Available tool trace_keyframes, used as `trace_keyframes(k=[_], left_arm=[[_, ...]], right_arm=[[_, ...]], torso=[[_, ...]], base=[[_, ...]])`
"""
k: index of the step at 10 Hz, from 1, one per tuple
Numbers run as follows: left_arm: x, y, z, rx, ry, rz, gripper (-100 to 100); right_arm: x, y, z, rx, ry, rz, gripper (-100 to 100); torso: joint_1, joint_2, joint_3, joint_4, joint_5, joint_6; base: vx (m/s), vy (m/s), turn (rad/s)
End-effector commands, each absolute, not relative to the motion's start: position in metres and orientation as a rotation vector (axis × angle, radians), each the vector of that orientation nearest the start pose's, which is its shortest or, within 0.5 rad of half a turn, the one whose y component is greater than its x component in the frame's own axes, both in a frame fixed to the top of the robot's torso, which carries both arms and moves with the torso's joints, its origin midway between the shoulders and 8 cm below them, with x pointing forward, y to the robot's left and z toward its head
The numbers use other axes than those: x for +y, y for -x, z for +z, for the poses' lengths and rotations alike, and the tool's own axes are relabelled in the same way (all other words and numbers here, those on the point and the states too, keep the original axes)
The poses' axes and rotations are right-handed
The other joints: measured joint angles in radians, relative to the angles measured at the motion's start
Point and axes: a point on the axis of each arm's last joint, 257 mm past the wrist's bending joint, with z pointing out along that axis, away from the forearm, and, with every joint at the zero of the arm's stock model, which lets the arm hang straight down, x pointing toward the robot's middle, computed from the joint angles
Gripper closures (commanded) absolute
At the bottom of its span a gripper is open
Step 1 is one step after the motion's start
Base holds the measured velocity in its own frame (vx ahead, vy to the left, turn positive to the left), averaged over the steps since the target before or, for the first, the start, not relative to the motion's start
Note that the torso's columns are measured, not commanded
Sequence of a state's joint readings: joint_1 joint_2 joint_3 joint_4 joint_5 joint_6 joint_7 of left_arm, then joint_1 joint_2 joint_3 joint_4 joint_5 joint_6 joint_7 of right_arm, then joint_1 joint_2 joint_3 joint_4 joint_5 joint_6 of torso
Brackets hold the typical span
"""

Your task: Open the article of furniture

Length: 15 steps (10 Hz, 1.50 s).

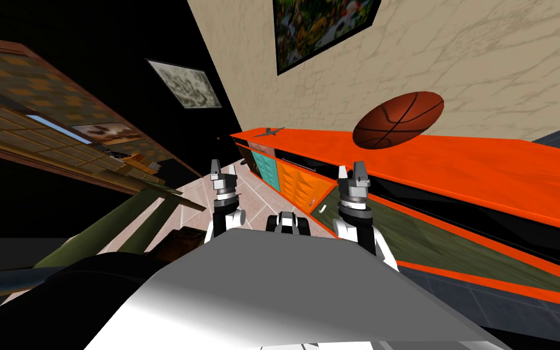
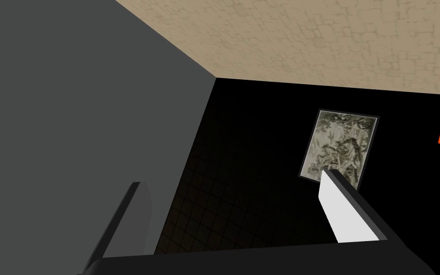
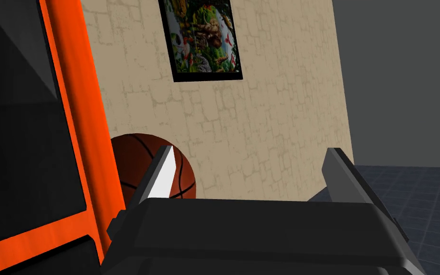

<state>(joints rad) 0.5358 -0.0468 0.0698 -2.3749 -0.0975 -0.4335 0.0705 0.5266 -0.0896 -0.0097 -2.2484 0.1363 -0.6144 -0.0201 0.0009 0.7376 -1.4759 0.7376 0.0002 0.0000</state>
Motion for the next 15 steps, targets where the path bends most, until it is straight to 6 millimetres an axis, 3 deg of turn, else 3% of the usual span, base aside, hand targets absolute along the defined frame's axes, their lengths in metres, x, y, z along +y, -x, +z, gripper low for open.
trace_keyframes(k=[1, 7, 15], left_arm=[[0.298, -0.33, 0.042, 0.613, 0.654, -1.214, 0], [0.298, -0.33, 0.042, 0.613, 0.654, -1.214, 0], [0.298, -0.33, 0.042, 0.613, 0.654, -1.214, 0]], right_arm=[[-0.251, -0.334, 0.009, 0.823, -0.375, 1.152, -100], [-0.256, -0.338, -0.018, 1.021, -0.132, 0.839, -100], [-0.28, -0.342, -0.056, 1.196, 0.22, 0.377, -100]], torso=[[0.0, 0.0, 0.0, 0.0, 0.0, 0.0], [-0.001, 0.0, 0.0, 0.0, 0.0, 0.0], [-0.002, 0.001, 0.0, 0.001, -0.001, 0.0]], base=[[0.017, 0.044, -0.005], [0.017, 0.058, -0.005], [0.021, 0.07, -0.005]])
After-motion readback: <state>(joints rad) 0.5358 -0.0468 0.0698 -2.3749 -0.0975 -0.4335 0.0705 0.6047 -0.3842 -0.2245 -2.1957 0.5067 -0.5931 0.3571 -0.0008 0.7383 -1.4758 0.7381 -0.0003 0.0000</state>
